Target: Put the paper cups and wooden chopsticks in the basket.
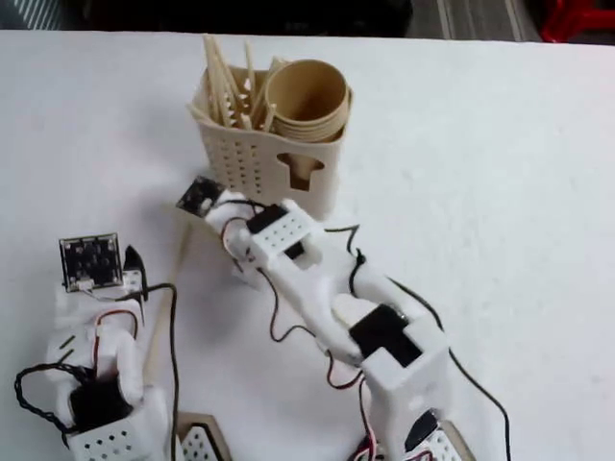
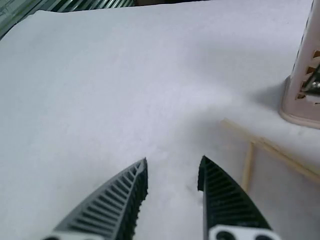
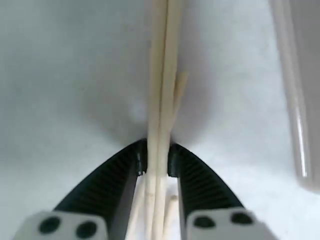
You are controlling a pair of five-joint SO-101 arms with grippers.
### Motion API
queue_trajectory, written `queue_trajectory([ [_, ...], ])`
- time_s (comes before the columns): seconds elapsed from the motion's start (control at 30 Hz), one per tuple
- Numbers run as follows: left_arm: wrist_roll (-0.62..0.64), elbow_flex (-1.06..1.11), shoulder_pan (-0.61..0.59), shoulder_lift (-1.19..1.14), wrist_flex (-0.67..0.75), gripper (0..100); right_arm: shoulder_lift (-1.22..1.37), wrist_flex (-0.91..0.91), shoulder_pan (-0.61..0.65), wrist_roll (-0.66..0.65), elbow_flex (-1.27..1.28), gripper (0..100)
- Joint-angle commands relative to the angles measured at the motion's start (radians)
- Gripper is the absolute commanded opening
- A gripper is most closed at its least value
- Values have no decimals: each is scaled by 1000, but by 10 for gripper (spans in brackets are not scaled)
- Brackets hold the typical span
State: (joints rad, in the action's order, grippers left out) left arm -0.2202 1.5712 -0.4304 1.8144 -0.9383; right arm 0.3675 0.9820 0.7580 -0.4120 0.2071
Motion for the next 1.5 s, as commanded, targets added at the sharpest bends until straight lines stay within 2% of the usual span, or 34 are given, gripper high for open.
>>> queue_trajectory([
  [0.0, -8, -8, 1, 10, 23, 177, -64, 58, 22, -18, -12, 19],
  [0.43, -8, -8, 1, 10, 23, 177, -430, 217, 21, -18, -11, 19],
  [0.67, -8, -8, 1, 10, 23, 177, -651, 170, 19, 6, -32, 19],
  [0.97, -8, -8, 1, 10, 23, 177, -759, -97, -2, 206, -114, 19],
  [1.3, -8, -8, 1, 10, 23, 177, -753, -595, -94, 367, -107, 19],
  [1.47, -8, -8, 1, 10, 23, 177, -731, -806, -145, 374, -64, 19],
])
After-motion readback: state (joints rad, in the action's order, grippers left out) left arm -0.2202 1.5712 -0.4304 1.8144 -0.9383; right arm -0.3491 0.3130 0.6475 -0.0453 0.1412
